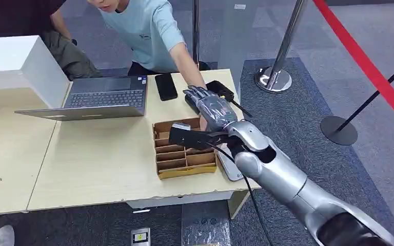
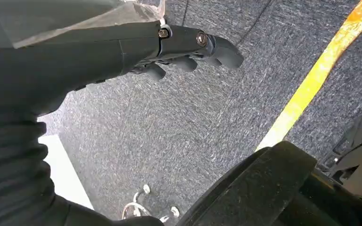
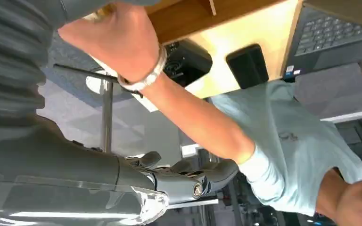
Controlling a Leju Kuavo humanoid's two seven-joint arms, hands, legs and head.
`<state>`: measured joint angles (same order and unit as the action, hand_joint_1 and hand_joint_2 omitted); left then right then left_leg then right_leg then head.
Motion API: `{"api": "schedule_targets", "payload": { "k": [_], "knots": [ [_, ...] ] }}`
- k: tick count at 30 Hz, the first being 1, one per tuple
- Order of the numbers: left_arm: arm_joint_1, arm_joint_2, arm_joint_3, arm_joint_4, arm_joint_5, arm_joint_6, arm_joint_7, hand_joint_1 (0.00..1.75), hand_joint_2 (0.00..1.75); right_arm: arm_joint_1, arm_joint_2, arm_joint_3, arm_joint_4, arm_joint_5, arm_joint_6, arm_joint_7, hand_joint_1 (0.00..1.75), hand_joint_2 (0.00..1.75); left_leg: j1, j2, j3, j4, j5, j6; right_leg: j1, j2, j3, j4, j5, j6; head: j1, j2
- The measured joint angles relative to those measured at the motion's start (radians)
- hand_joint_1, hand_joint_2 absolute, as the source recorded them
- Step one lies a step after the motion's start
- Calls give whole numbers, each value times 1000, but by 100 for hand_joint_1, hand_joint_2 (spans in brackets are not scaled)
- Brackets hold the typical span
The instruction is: Pass the card to the sensor for recognition and then transmit it.
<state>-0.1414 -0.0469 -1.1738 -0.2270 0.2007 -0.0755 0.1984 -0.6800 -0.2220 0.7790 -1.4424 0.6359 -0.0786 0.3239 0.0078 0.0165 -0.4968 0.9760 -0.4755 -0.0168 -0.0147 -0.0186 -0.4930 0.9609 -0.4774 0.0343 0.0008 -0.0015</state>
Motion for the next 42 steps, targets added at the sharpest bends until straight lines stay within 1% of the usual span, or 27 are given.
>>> {"api": "schedule_targets", "payload": {
  "k": [13,22,42],
  "knots": [
    [0,0,0,0,3,0,0,0,175,27,-9,3,-2,-3,21,2,0,175,0,0,0,0,0,0,0,0,0,0,0,0,0,0],
    [0,0,0,0,3,0,2,0,175,49,-10,24,-1,2,39,2,0,175,0,0,0,0,0,0,0,0,0,0,0,0,0,0],
    [0,0,1,0,5,0,2,0,175,52,-10,34,5,5,43,2,0,175,0,0,0,0,0,0,0,0,0,0,0,0,0,0]
  ]
}}
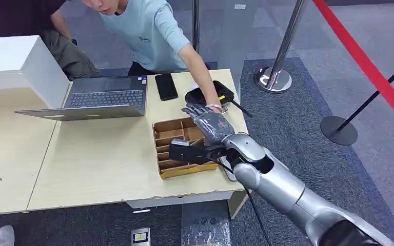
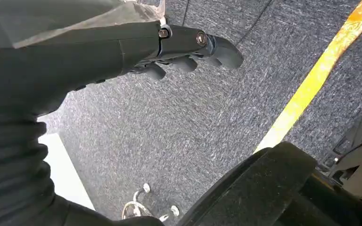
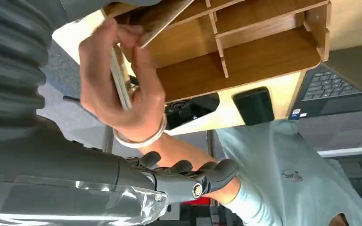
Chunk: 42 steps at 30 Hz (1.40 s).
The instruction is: Pass the card to the sensor for recognition and then transmit it.
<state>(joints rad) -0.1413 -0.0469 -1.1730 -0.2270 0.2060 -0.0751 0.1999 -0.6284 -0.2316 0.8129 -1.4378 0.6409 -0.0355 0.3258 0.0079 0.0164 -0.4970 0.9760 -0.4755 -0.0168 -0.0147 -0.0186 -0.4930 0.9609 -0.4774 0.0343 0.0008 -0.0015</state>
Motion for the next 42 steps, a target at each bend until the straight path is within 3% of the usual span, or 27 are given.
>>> {"api": "schedule_targets", "payload": {
  "k": [19,31,35,42],
  "knots": [
    [0,0,0,0,0,0,0,0,175,6,0,11,1,3,8,-6,0,175,0,0,0,0,0,0,0,0,0,0,0,0,0,0],
    [-2,-1,0,0,6,0,14,0,175,11,-11,35,29,184,45,-9,0,175,0,0,0,0,0,0,0,0,0,0,0,0,0,0],
    [-36,-5,10,0,45,0,54,0,175,-7,28,55,60,212,61,-52,0,175,0,0,0,0,0,0,0,0,0,1,0,0,0,0],
    [-56,-8,27,0,57,5,55,0,175,-32,66,87,120,221,57,-61,0,175,0,-1,-1,0,0,-1,0,-1,0,1,0,0,0,0]
  ]
}}
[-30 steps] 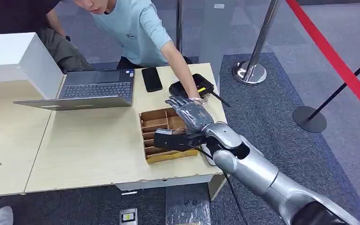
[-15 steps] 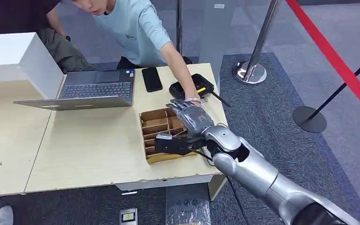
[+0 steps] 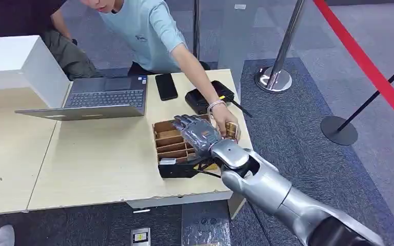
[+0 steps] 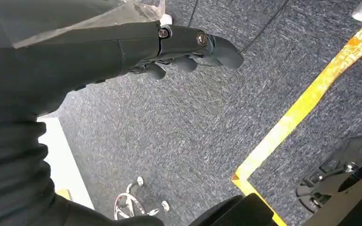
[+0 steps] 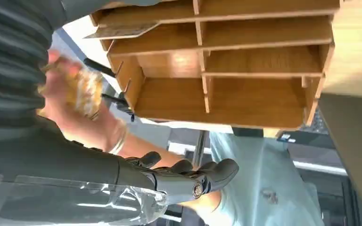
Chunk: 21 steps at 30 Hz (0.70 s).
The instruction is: Pass the card to the sensor for recognition and then transmit it.
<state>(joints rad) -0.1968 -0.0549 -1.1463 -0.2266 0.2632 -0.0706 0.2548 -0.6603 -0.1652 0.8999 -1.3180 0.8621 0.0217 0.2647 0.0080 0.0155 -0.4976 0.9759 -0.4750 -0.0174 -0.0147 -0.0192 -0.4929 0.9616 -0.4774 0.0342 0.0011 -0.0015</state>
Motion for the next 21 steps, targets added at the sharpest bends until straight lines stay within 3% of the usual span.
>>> {"api": "schedule_targets", "payload": {
  "k": [15,21],
  "knots": [
    [1,0,21,3,11,0,-4,0,175,-4,22,28,65,-12,-8,-14,0,175,0,0,0,0,0,0,0,0,0,-1,0,0,0,0],
    [2,0,26,5,20,0,-4,0,175,-13,18,21,74,6,-33,25,0,175,0,0,0,0,0,0,0,0,0,-1,0,0,0,0]
  ]
}}
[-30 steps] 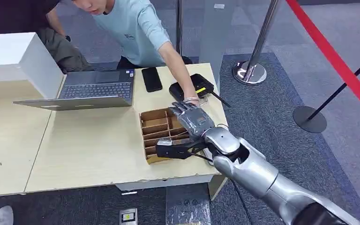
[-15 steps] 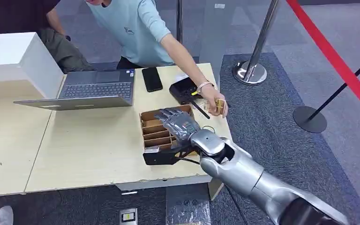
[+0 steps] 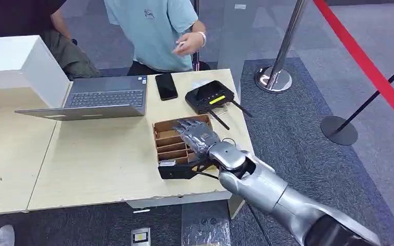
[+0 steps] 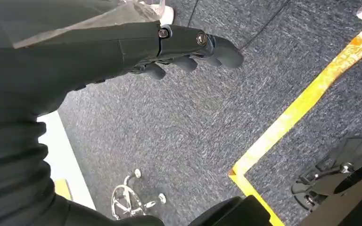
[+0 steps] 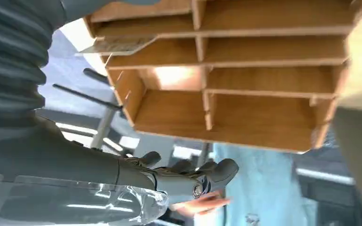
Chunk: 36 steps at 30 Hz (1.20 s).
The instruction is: Pass the card to the sensor for recognition and then transmit it.
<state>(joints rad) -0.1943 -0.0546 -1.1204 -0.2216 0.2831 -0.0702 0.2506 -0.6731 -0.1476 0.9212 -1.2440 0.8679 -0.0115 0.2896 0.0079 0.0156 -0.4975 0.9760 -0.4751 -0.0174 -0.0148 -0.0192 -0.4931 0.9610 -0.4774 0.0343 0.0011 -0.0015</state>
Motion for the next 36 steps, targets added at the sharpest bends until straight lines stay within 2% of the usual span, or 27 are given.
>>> {"api": "schedule_targets", "payload": {
  "k": [5,7,12,14,15,17,19,23,24,27,34,36],
  "knots": [
    [1,0,5,1,3,0,0,0,175,-9,-6,-21,-2,-1,-5,22,5,175,0,0,0,0,0,0,0,0,0,0,0,0,0,0],
    [1,0,5,1,3,0,0,0,175,-10,-8,-27,-2,-2,-5,26,24,175,0,0,0,0,0,0,0,0,0,0,0,0,0,0],
    [1,0,6,1,3,0,0,0,175,-11,-14,-36,-2,-4,-5,28,56,175,0,0,0,0,0,0,0,0,0,0,0,0,0,0],
    [1,0,6,1,3,0,0,0,175,-10,-15,-38,-2,-6,-5,28,51,175,0,0,0,0,0,0,0,0,0,0,0,0,0,0],
    [1,0,6,1,3,0,0,0,175,-10,-15,-39,-2,-6,-5,28,38,175,0,0,0,0,0,0,0,0,0,0,0,0,0,0],
    [1,0,6,1,3,0,0,0,175,-10,-15,-40,-2,-6,-5,28,26,175,0,0,0,0,0,0,0,0,0,0,0,0,0,0],
    [1,0,6,1,3,0,0,0,175,-10,-15,-41,-1,-7,-5,28,31,175,0,0,0,0,0,0,0,0,0,0,0,0,0,0],
    [1,0,6,1,3,0,0,0,175,-9,-15,-42,-1,-7,-6,28,26,175,0,0,0,0,0,0,0,0,0,0,0,0,0,0],
    [1,0,6,1,3,0,0,0,175,-9,-15,-42,-1,-8,-7,27,31,175,0,0,0,0,0,0,0,0,0,0,0,0,0,0],
    [1,0,6,1,5,0,0,0,175,-9,-15,-42,-2,-8,-8,26,31,175,0,0,0,0,0,0,0,0,0,0,0,0,0,0],
    [3,1,7,1,13,0,-3,0,175,-9,-17,-43,-14,-23,-2,25,63,175,0,0,0,0,0,0,0,0,0,0,0,0,0,0],
    [4,2,8,1,14,0,-3,0,175,-6,-19,-43,-20,-24,1,25,58,175,0,0,0,0,0,0,0,0,0,0,0,0,0,0]
  ]
}}
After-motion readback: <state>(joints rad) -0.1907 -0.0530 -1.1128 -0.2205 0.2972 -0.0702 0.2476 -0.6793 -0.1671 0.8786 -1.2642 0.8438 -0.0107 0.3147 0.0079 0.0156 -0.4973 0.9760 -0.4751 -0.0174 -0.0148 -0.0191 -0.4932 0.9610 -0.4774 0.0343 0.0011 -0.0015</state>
